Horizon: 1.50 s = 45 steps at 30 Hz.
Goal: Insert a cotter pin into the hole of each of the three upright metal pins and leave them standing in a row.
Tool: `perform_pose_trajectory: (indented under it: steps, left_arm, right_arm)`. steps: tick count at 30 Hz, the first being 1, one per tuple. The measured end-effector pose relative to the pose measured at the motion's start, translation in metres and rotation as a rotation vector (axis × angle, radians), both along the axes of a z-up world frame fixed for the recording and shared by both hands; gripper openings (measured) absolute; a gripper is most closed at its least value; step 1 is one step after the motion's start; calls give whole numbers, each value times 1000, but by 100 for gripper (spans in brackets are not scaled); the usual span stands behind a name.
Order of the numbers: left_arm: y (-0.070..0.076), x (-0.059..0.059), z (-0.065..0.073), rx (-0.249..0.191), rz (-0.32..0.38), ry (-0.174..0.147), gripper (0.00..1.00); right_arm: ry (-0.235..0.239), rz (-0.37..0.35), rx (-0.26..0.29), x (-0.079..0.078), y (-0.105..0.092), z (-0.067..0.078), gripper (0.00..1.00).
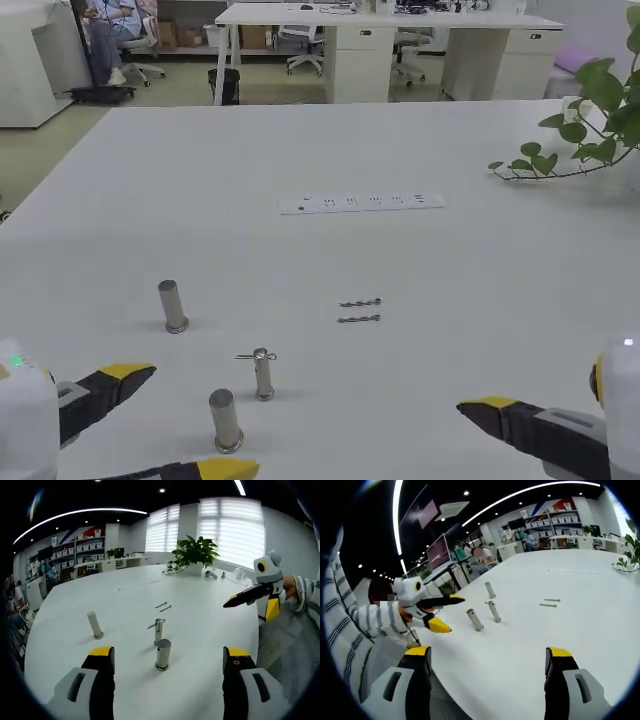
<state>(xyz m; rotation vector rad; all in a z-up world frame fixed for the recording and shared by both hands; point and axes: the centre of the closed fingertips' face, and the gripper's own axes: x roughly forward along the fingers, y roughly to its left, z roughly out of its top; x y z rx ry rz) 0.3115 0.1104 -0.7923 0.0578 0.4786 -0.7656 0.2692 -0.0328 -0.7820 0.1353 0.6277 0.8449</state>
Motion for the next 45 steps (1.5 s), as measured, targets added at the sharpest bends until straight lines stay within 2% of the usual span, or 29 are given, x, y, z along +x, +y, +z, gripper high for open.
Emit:
perform_pose_trajectory:
  steps: [1, 3, 7, 11, 14, 17, 20, 23, 26, 28, 31, 34, 36, 38, 42, 45]
  left_arm:
    - [0, -1, -1, -14, -5, 21, 98]
    - [-2, 0, 6, -93, 37, 38, 99]
    - [2, -5, 7, -49, 11, 26, 99]
    - [3, -9, 6, -52, -3, 31, 99]
    - [3, -11, 7, -70, 0, 39, 99]
    - [1, -12, 12, -95, -3, 37, 99]
    - [-1, -13, 16, -94, -10, 26, 99]
    - [-3, -14, 18, -102, -20, 22, 99]
    - [-2, -14, 19, -155, -3, 40, 99]
    - [0, -15, 15, -145, 2, 54, 99]
    - [1, -17, 11, -131, -1, 59, 99]
    - [2, -18, 8, -138, 6, 69, 99]
    - [1, -18, 6, -146, 13, 71, 99]
    - [-1, -18, 4, -152, 18, 81, 99]
    - [-5, -17, 4, -161, 24, 82, 99]
    - [-7, -17, 5, -168, 24, 81, 99]
  right_arm:
    - [1, 2, -4, 0, 0, 0, 96]
    - [3, 5, -9, 0, 0, -1, 96]
    - [9, 10, -23, 1, -2, -1, 96]
    - [9, 24, -52, 4, -6, -2, 96]
    - [17, 108, -126, 6, -11, -8, 95]
    - [-7, 209, -208, 11, -16, -10, 93]
    - [15, 265, -262, 18, -21, -13, 90]
    - [-8, 327, -343, 32, -26, -14, 89]
    - [-15, 389, -411, 45, -29, -17, 89]
    - [-29, 438, -451, 52, -30, -18, 88]
    - [-21, 522, -530, 65, -33, -22, 85]
    - [-69, 563, -566, 85, -30, -22, 84]
    - [-117, 614, -590, 99, -25, -25, 78]
    - [-102, 625, -610, 110, -23, -31, 72]
    - [-80, 647, -591, 125, -15, -38, 71]
    - [-81, 679, -621, 136, -12, -44, 70]
